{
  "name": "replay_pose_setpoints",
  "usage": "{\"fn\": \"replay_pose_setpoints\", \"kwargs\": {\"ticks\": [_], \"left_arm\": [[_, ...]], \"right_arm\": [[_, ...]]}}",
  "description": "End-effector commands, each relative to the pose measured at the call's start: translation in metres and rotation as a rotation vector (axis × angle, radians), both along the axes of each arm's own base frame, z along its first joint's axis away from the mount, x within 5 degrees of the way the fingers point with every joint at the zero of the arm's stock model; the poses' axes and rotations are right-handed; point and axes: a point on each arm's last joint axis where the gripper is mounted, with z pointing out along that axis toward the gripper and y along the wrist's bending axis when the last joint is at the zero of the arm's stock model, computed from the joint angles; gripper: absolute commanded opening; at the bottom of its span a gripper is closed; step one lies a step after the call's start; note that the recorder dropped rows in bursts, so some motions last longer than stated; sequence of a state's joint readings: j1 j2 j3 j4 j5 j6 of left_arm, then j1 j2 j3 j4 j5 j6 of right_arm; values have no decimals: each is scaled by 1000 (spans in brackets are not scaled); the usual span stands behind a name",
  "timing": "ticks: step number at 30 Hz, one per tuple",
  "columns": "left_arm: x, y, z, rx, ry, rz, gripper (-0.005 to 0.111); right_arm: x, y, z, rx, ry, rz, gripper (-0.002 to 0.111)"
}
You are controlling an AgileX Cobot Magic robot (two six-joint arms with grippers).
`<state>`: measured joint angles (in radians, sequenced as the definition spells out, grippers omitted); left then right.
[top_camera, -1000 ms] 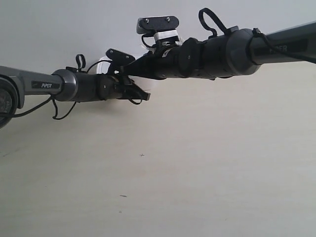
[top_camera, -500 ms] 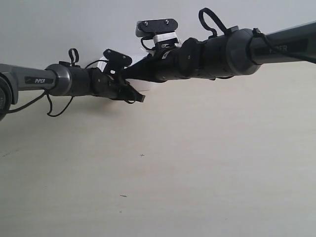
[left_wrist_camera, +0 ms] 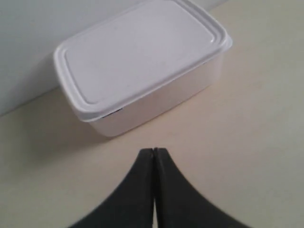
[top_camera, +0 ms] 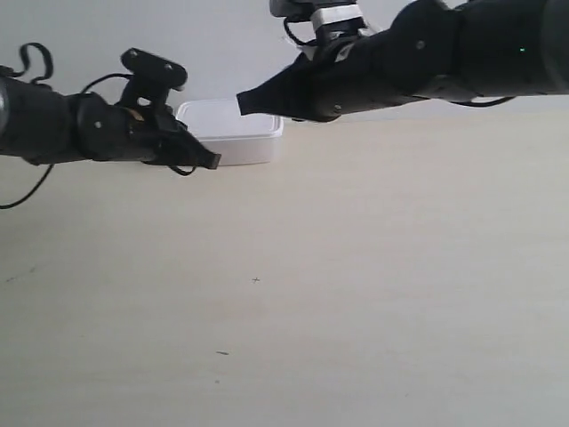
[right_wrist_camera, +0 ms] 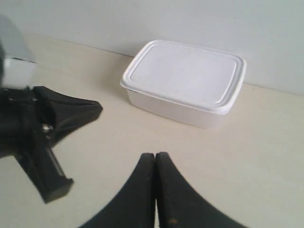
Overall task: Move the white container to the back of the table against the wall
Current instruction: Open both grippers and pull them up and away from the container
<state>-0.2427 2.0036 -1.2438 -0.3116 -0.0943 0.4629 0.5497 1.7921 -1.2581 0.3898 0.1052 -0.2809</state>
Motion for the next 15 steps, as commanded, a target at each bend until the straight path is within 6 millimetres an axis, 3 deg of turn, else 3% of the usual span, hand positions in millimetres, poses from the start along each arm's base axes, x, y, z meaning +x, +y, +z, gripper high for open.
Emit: {"fn": "replay_pose_setpoints", "kwargs": {"ticks": [1,2,3,5,8,12,15], "left_arm": [[-73,4,60,-18,-197,-11,0],[-90,4,72,-27,-246,-20,0],[-127,3,96,-54,-335,-48,0],[-181,0,127,-114,-447,-120,0],[-258,5,155,-227,-601,-251,0],[-327,29,165,-366,-688,-370,0],[-343,40,167,-421,-712,-383,0]], "right_arm": [[-49,-36,33,35,-125,-30,0],[-61,-43,37,44,-140,-35,0],[-84,-59,45,74,-170,-51,0],[-122,-82,63,117,-239,-54,0],[-187,-120,93,238,-358,-52,0],[-265,-161,108,372,-461,-6,0],[-297,-179,114,429,-547,14,0]]}}
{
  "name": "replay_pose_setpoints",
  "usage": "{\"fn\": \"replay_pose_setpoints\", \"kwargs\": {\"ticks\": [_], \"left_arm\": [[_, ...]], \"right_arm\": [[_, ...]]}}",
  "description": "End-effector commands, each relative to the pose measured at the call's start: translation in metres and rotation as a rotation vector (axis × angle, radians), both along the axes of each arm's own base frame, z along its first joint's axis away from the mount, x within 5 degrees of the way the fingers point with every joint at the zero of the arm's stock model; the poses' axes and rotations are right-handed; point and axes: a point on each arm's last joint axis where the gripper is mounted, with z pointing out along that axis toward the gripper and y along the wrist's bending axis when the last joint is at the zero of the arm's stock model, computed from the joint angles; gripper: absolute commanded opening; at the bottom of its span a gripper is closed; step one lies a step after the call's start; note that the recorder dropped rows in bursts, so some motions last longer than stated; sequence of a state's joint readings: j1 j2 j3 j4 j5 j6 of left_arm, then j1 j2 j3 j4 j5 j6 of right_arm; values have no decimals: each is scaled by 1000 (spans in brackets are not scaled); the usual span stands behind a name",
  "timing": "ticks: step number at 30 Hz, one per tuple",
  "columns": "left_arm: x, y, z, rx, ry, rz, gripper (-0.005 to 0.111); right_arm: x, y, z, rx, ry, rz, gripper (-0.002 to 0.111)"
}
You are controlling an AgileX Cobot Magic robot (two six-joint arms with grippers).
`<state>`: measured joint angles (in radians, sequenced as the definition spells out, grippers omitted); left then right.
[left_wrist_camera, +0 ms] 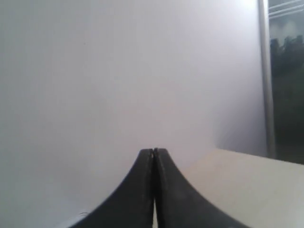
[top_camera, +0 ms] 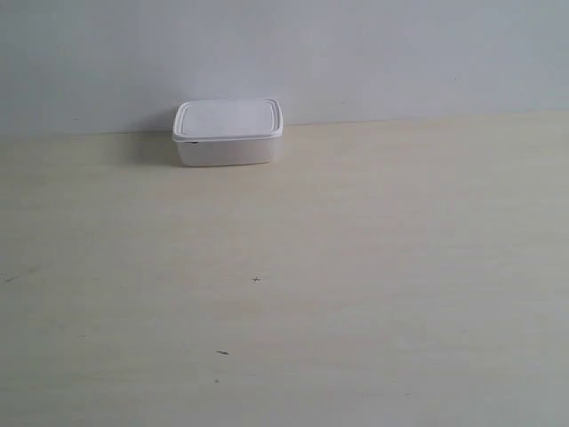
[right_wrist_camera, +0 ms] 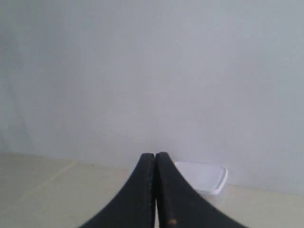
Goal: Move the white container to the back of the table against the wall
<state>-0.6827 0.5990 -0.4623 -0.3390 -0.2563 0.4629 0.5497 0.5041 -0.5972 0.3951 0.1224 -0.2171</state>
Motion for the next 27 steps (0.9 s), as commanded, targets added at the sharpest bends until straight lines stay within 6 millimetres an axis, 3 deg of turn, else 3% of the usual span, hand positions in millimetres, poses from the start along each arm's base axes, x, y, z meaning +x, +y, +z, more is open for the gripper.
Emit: {"fn": "replay_pose_setpoints", "kwargs": {"ticks": [1,4,13,27], "left_arm": [[-24,15,2,-72,-33,-39,0],[-24,17,4,-88,-52,-32,0],[-9,4,-3,-27,-22,-18,0],[-9,3,-5,-14,-12,-24,0]], "right_arm": [[-39,-22,3,64,-89,22,0],[-48,-28,6,69,-141,10,0],[-35,-22,8,68,-148,-16,0],[-36,-22,8,82,-130,-6,0]]}}
